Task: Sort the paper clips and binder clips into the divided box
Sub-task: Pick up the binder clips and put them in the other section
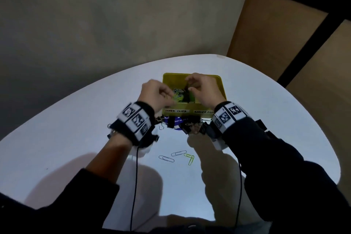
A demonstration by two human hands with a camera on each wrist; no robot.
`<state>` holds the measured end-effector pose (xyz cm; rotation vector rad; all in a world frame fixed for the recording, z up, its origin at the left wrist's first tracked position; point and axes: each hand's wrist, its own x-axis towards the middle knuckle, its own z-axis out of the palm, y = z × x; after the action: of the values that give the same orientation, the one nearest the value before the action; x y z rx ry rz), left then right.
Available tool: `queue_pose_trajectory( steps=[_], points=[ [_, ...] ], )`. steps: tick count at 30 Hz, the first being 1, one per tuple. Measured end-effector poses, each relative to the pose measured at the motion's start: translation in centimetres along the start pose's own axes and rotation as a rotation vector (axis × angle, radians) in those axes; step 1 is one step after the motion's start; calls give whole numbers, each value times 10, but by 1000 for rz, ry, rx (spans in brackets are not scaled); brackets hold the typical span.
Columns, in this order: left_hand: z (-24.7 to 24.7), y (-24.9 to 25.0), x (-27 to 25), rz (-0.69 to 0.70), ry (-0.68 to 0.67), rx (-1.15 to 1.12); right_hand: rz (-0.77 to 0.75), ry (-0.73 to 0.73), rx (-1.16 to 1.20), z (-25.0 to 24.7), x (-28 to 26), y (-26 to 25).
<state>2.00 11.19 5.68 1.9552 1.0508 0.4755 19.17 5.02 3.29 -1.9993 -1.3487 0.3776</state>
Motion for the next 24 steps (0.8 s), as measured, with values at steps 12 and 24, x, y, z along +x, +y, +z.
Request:
queue_pose_trajectory(
  steps=[12,24],
  points=[
    [16,-41,-32,244,-135,468,-319,-679,-322,42,-92,62],
    [54,-85,-66,89,-535,752,-165,-393,-7,73,-104,64]
  ],
)
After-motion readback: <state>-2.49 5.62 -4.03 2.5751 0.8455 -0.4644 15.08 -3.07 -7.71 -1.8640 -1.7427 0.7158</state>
